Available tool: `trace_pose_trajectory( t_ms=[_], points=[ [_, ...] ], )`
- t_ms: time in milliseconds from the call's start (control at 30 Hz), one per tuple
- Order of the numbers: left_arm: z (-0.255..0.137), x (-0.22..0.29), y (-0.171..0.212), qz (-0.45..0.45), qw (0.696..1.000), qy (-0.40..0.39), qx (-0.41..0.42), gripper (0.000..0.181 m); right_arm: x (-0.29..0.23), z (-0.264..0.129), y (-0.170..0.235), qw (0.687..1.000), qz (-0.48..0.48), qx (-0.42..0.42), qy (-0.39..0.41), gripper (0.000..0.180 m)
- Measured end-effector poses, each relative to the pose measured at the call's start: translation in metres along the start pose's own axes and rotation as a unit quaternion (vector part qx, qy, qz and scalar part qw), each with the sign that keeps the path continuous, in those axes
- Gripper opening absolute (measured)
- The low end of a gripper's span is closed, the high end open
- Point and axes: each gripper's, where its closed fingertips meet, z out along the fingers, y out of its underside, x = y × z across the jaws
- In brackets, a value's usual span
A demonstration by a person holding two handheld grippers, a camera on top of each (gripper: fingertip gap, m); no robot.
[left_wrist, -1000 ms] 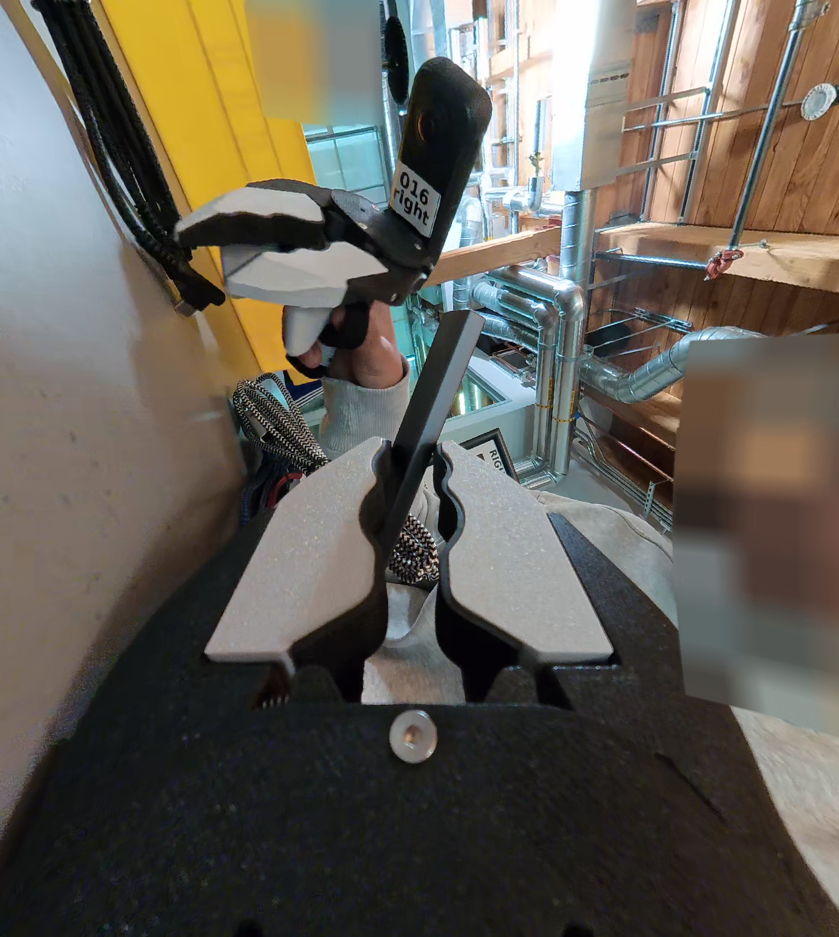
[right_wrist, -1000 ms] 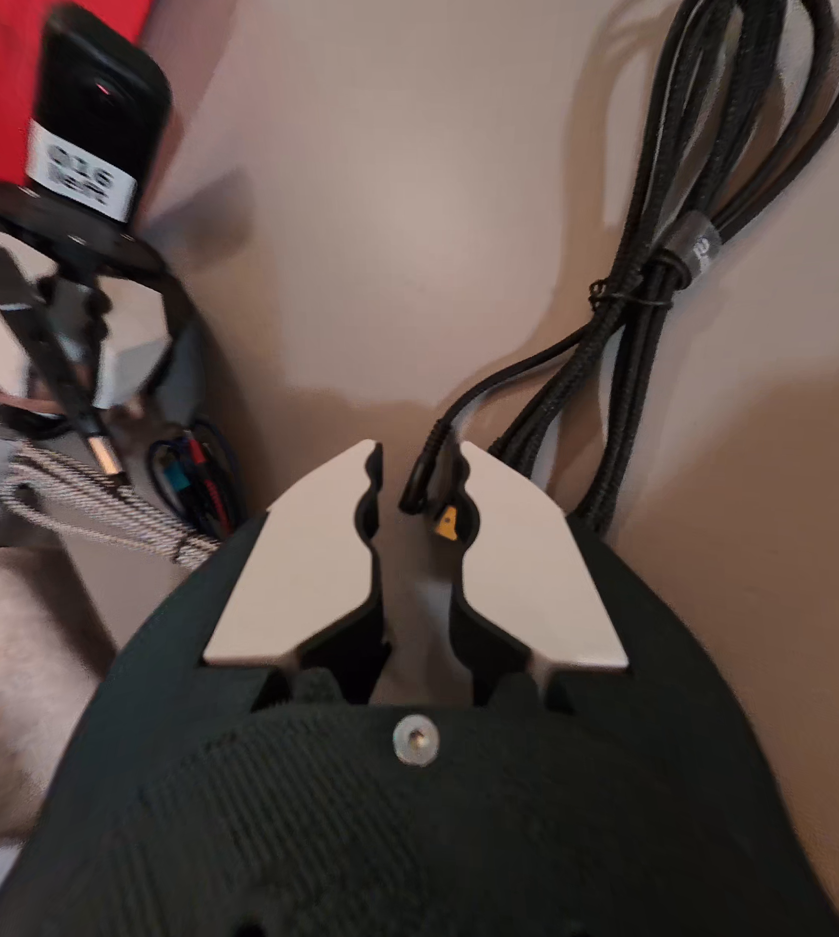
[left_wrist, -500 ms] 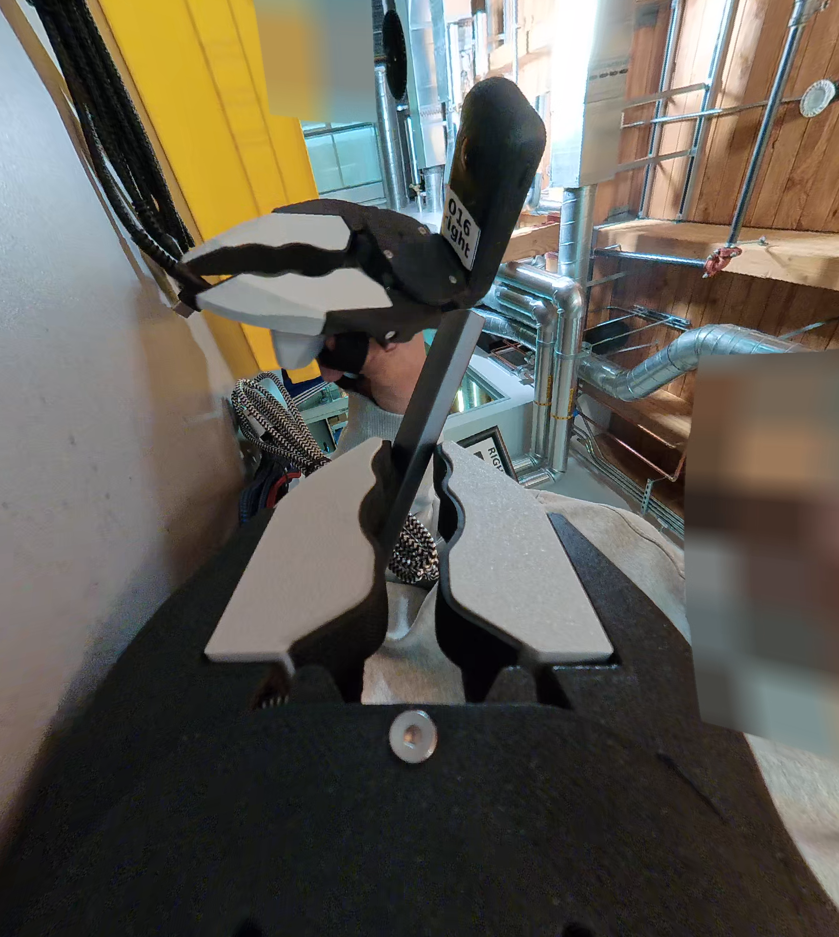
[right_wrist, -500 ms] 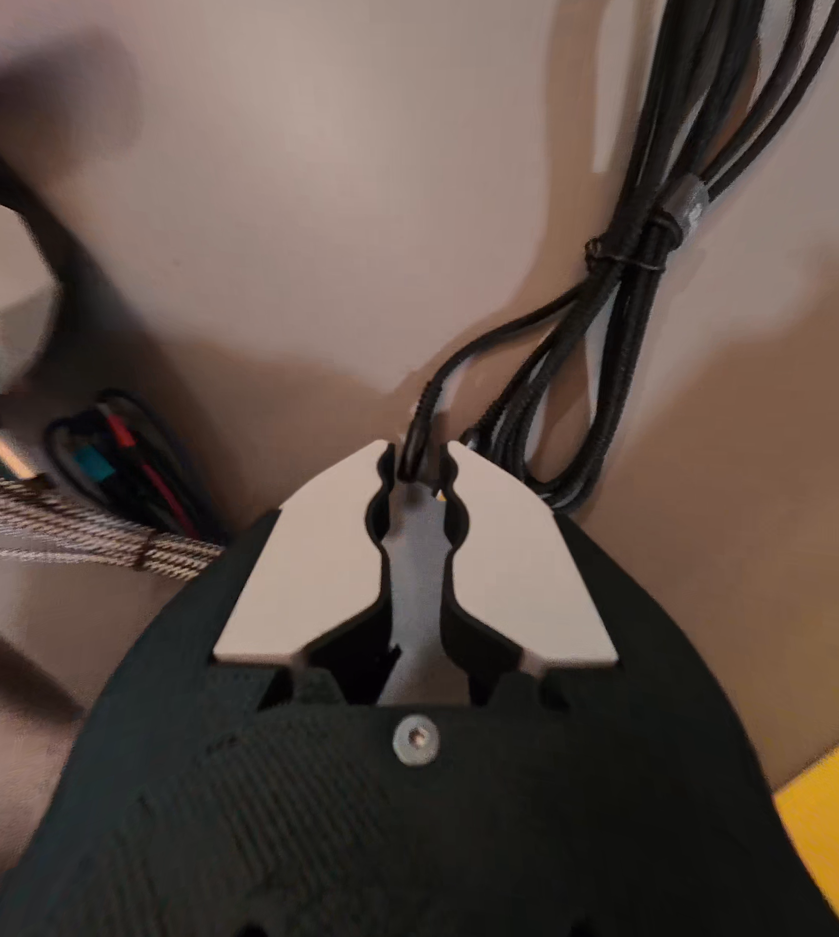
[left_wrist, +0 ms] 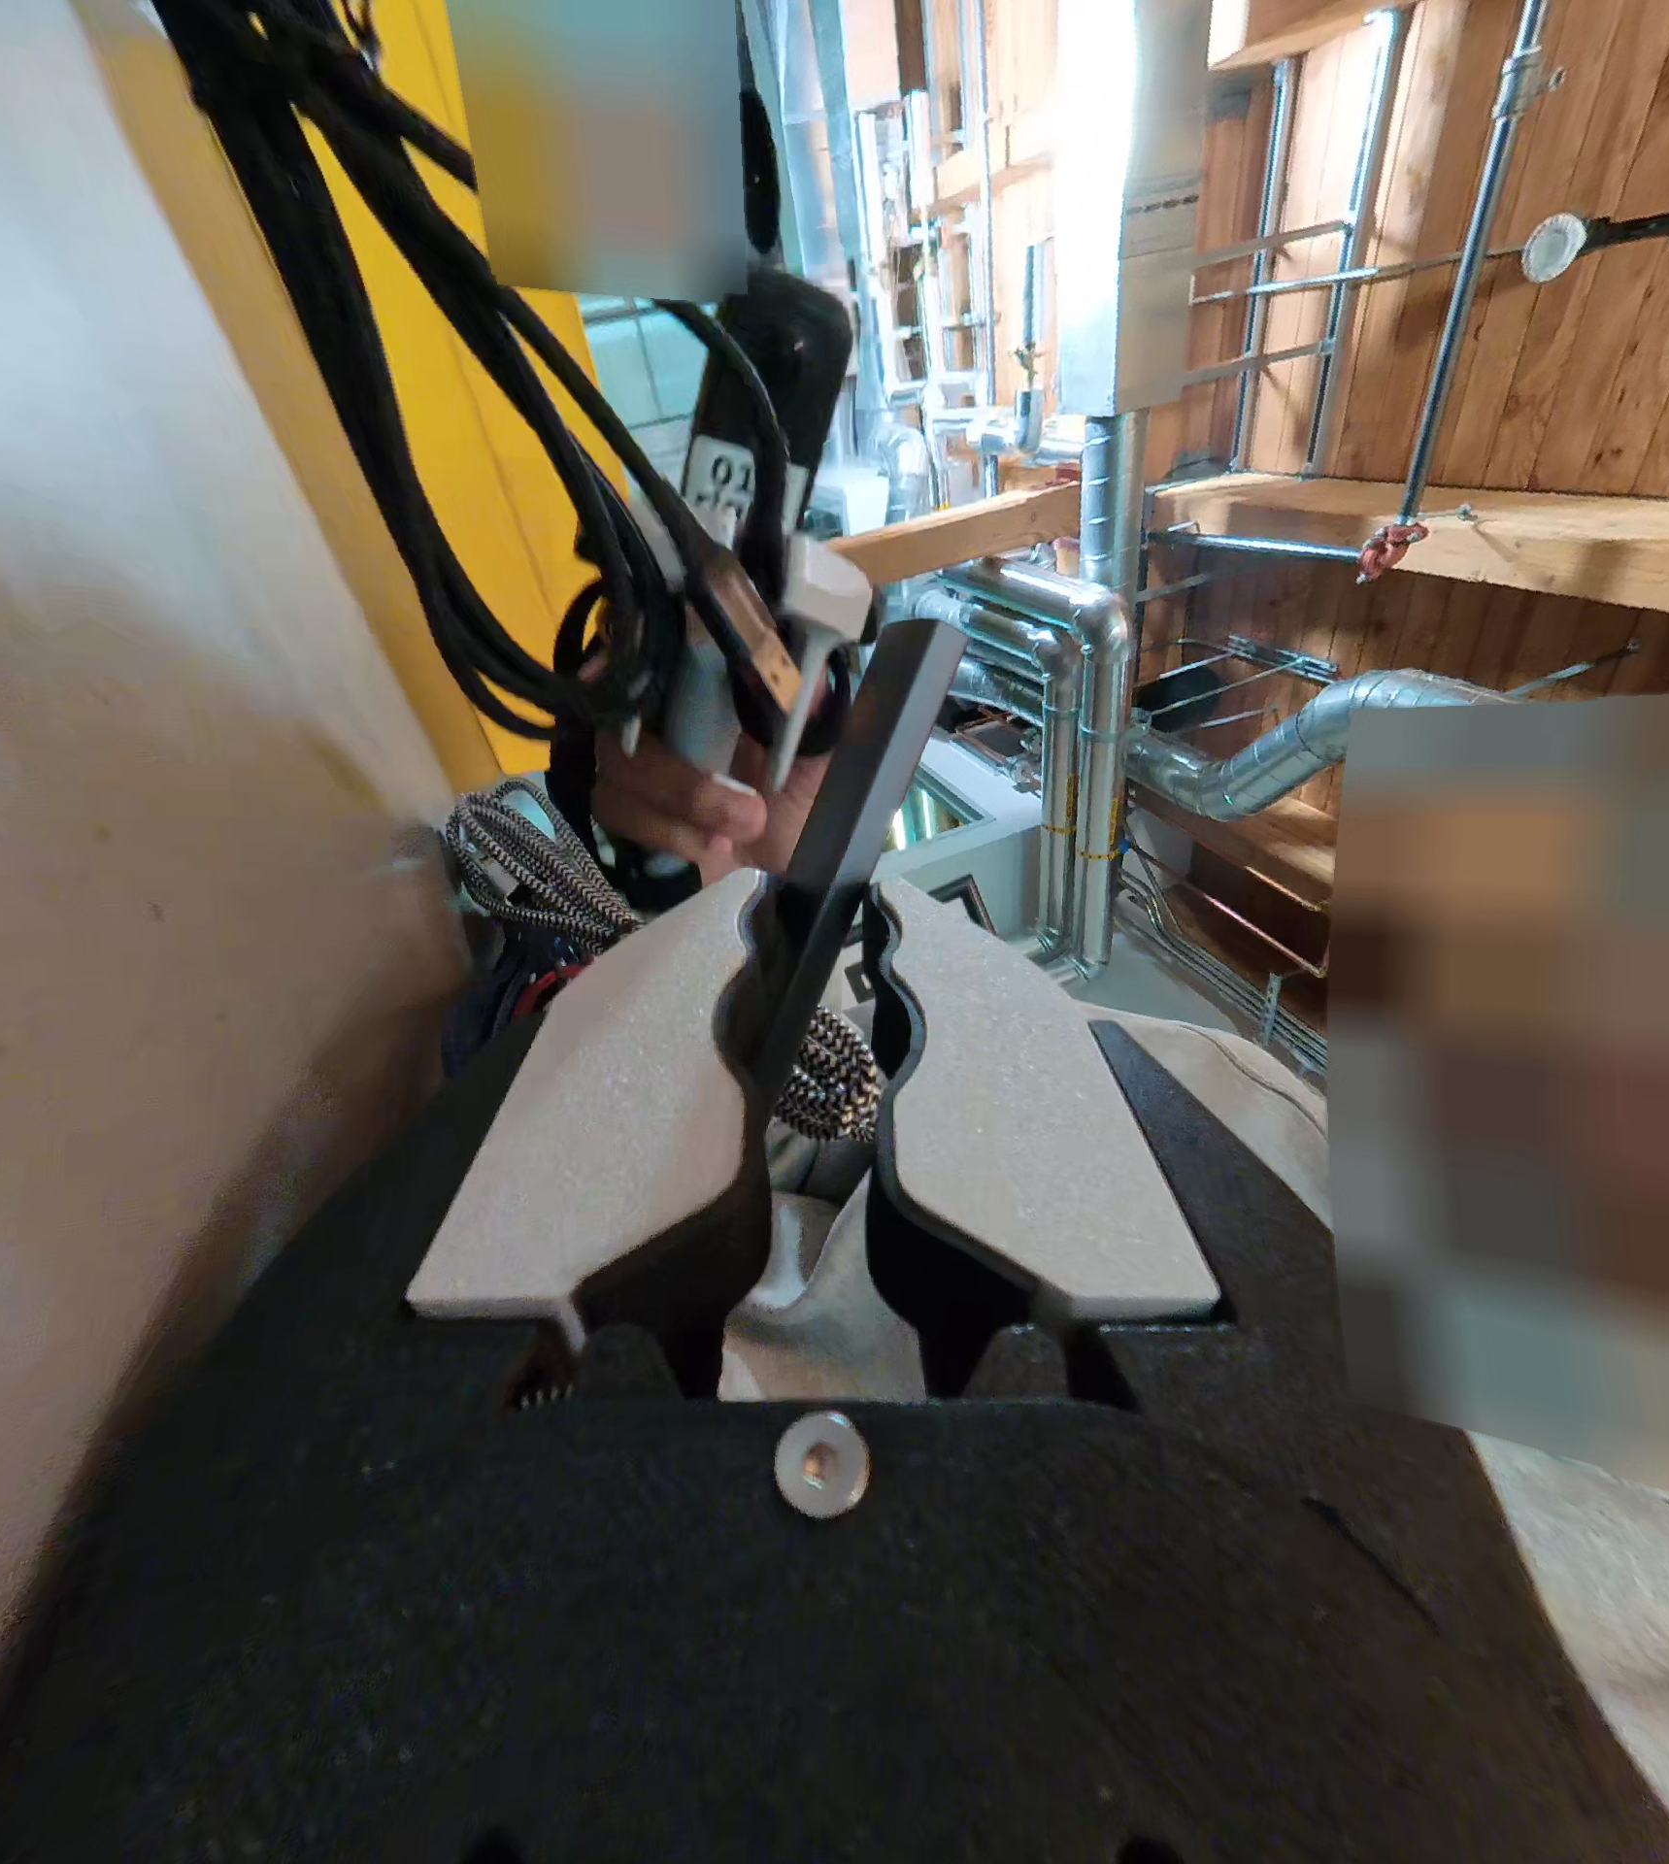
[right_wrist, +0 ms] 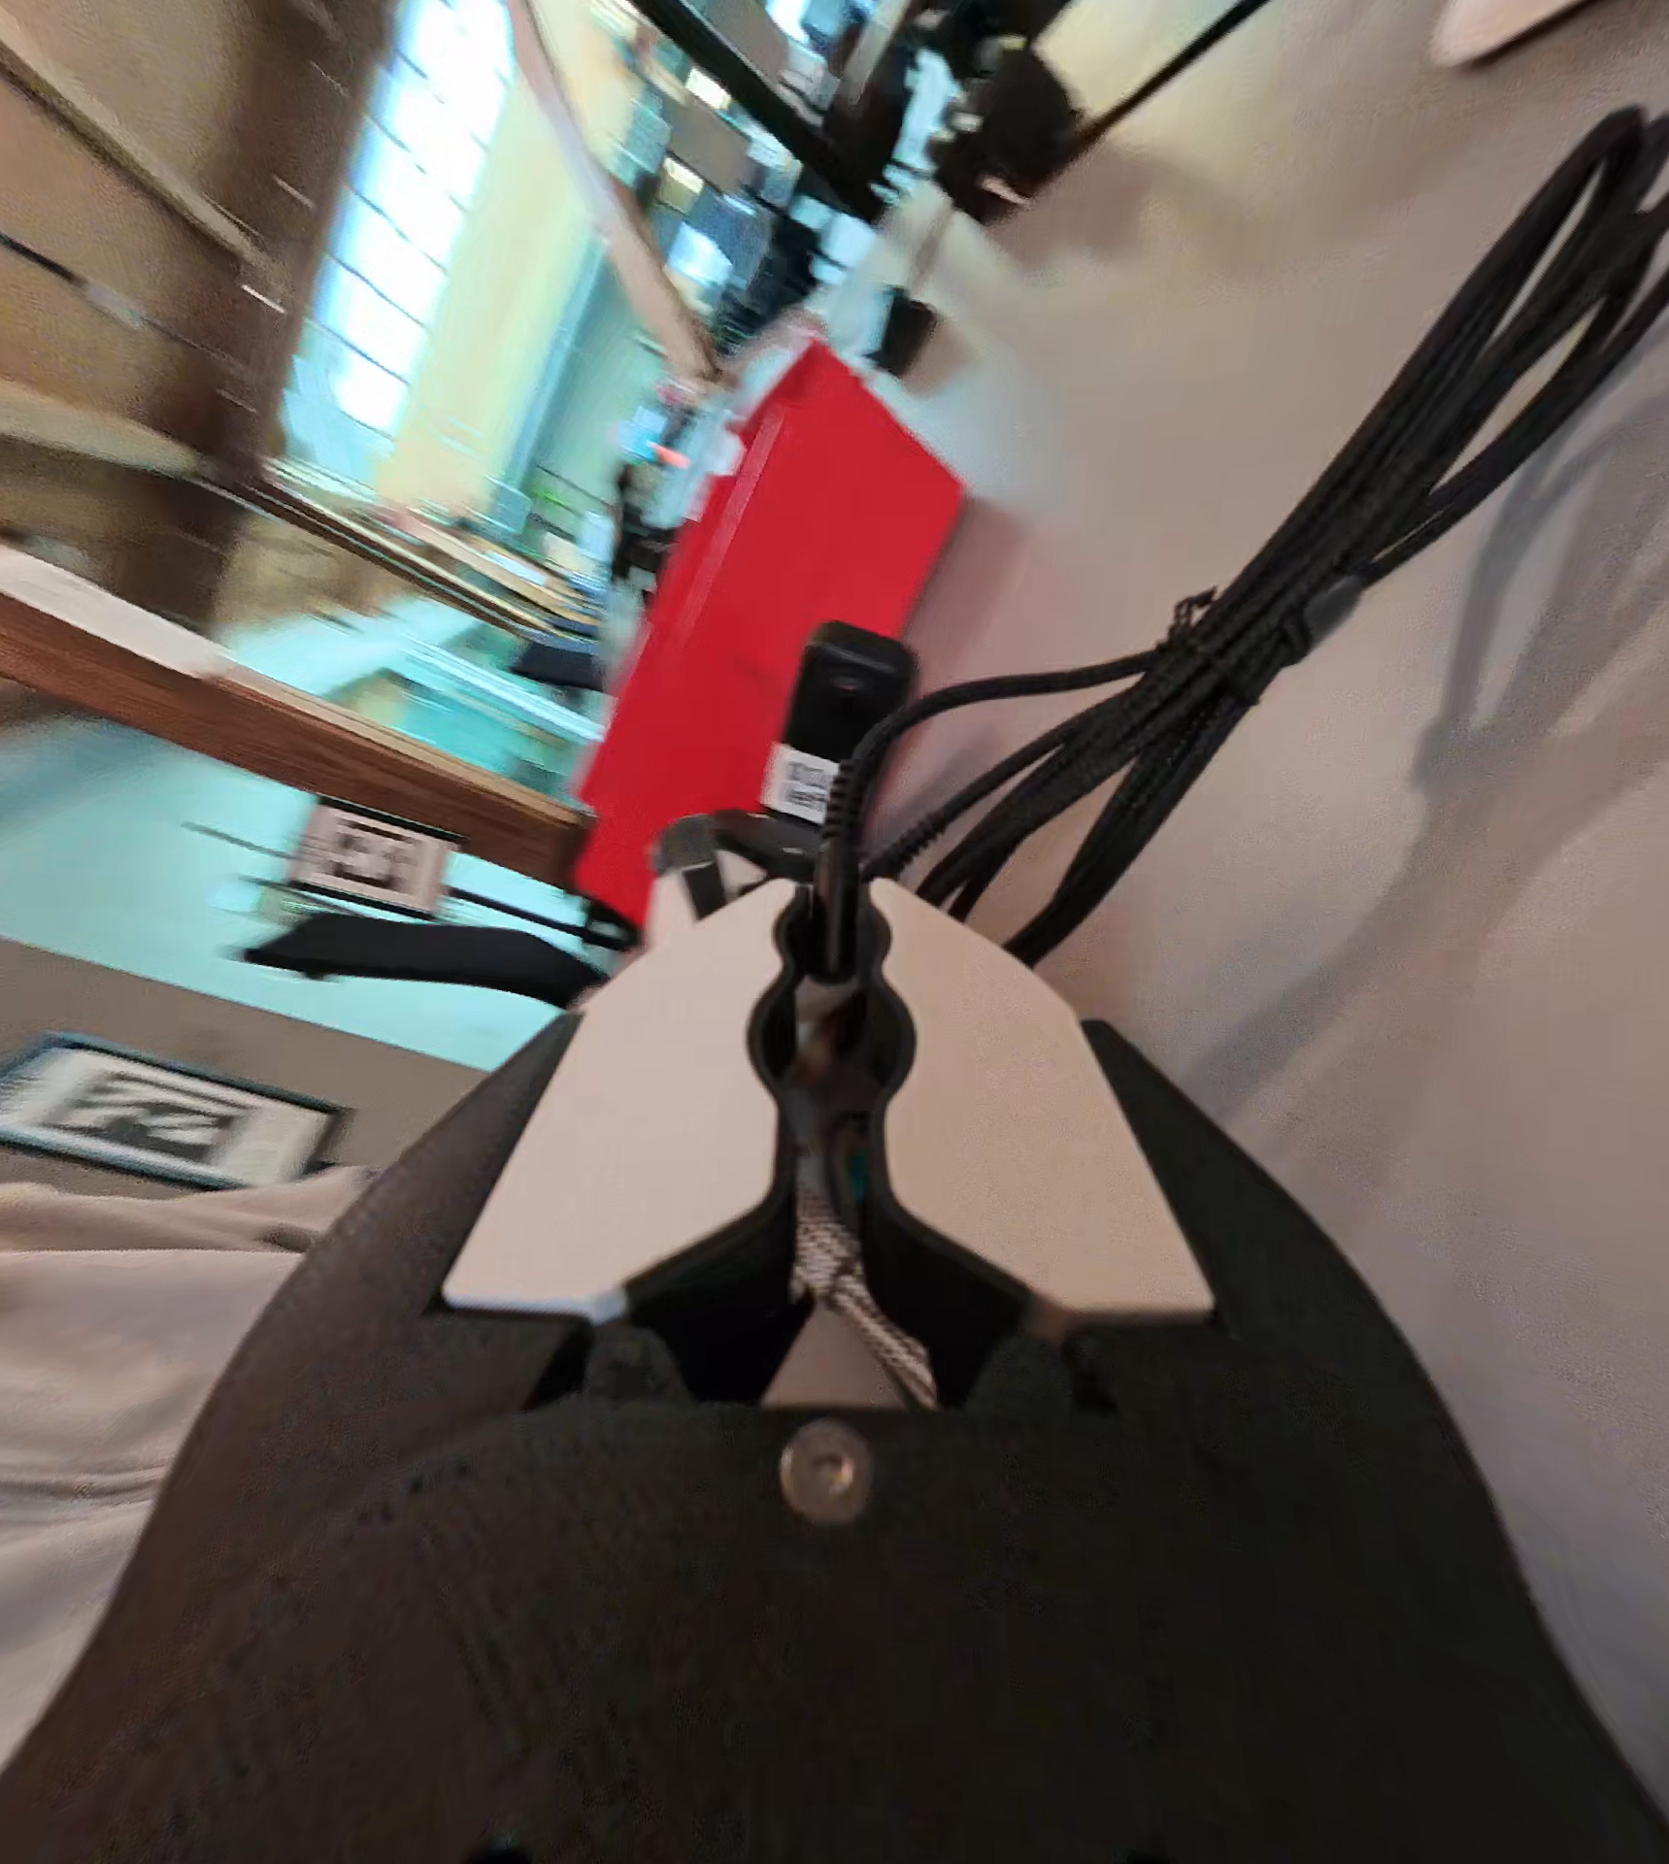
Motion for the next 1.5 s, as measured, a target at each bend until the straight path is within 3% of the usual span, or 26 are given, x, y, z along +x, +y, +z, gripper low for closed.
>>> trace_pose_trajectory(
  t_ms=[33, 200, 433, 933, 1300, 1500],
  points=[
    [-0.001, 0.000, -0.002, 0.002, 1.000, -0.001, 0.007, 0.015, -0.004, 0.005, 0.004, 0.999, 0.020, 0.004, -0.027, 0.008],
    [-0.003, 0.003, -0.009, 0.013, 1.000, 0.007, 0.028, 0.016, -0.010, 0.035, 0.022, 1.000, -0.007, 0.020, -0.006, 0.008],
    [-0.006, 0.001, -0.016, 0.019, 0.999, -0.003, 0.050, 0.015, -0.018, 0.028, 0.013, 0.995, 0.041, 0.079, -0.054, 0.008],
    [-0.007, 0.002, -0.015, 0.022, 0.999, -0.001, 0.048, 0.015, -0.021, 0.037, 0.019, 0.996, -0.031, 0.083, -0.020, 0.011],
    [-0.009, 0.003, -0.017, 0.035, 0.998, 0.001, 0.053, 0.017, -0.020, 0.047, 0.027, 0.989, -0.123, 0.061, 0.058, 0.014],
    [-0.009, 0.004, -0.018, 0.057, 0.996, -0.010, 0.061, 0.015, -0.020, 0.048, 0.027, 0.994, -0.081, 0.069, 0.032, 0.014]
  ],
)
